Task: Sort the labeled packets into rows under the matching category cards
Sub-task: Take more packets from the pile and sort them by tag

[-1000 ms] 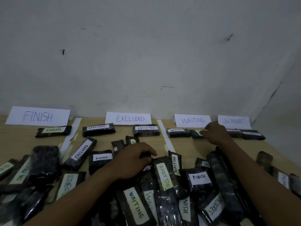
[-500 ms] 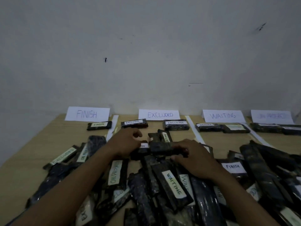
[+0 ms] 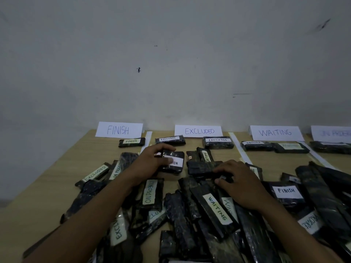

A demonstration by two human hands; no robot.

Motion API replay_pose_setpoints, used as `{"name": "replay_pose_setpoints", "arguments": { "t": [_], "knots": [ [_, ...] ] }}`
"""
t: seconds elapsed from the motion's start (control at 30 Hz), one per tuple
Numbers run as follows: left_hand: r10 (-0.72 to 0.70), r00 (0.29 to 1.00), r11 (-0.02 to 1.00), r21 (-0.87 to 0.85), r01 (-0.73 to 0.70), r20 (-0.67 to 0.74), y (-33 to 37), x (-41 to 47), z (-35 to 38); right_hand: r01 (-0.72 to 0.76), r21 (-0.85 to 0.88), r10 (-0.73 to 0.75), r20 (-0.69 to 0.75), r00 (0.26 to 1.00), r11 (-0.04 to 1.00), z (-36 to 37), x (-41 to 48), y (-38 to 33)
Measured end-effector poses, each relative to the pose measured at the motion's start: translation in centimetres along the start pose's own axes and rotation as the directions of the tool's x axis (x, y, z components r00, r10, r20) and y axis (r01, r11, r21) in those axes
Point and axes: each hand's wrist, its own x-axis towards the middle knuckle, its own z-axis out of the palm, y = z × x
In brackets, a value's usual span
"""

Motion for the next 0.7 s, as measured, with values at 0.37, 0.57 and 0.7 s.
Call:
{"name": "replay_pose_setpoints", "arguments": {
  "t": [0.37, 0.57, 0.7],
  "knots": [
    [-0.06, 0.998, 0.911, -0.408, 0.068, 0.031, 0.2, -1.4, -2.4, 0.042, -0.112, -0.042, 0.005, 0.999, 0.993, -0.7, 2.1, -3.2],
    [-0.114, 0.892, 0.895, -0.435, -0.098, -0.437, -0.8, -0.9, -8.6, 0.17, -0.133, -0.157, 0.104, 0.982, 0.976, 1.4, 5.4, -7.1],
    [-0.213, 0.762, 0.913, -0.402, -0.067, -0.611, -3.5, 1.1, -13.5, 0.264, -0.143, -0.229, 0.225, 0.947, 0.954, 3.7, 7.4, -8.9]
  ]
}}
